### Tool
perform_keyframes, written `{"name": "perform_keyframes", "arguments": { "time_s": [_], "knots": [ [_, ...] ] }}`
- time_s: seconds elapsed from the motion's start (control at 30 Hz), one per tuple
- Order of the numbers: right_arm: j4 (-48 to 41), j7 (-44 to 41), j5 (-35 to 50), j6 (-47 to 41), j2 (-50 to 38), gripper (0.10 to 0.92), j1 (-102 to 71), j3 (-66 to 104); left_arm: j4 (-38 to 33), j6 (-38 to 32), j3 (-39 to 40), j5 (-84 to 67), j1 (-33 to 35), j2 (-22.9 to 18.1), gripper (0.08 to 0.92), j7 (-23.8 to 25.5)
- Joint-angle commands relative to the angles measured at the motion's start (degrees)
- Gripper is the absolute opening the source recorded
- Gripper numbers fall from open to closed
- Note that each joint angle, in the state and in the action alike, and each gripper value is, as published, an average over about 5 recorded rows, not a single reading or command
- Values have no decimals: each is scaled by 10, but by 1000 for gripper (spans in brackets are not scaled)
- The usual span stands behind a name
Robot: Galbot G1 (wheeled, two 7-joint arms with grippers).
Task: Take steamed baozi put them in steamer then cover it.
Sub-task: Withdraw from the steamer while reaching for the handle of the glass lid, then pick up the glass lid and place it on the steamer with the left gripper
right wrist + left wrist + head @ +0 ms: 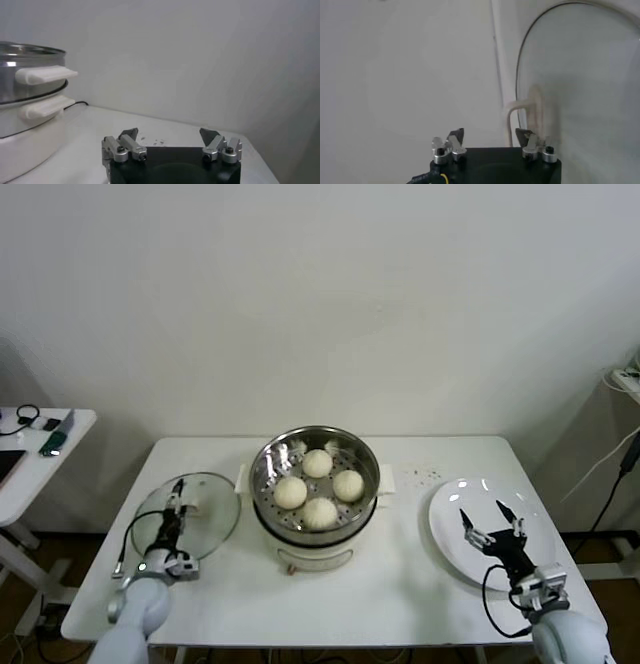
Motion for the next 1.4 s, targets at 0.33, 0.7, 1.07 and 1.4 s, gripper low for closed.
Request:
{"name": "perform_keyframes", "arguments": {
  "time_s": [0.33, 0.7, 1.07, 1.4],
  "knots": [
    [-9, -6, -23, 11, 17, 823, 2, 0, 10, -3, 4, -13, -1, -2, 359, -7],
    [-14, -8, -26, 16, 16, 823, 3, 1, -69, 31, 1, -17, 46, 20, 143, -30],
    [-20, -9, -28, 20, 14, 823, 9, -1, -239, 110, -6, -61, 149, 49, 143, -32],
    [-27, -10, -29, 24, 6, 823, 12, -1, -386, 190, -15, -117, 228, 87, 143, 3]
  ]
}}
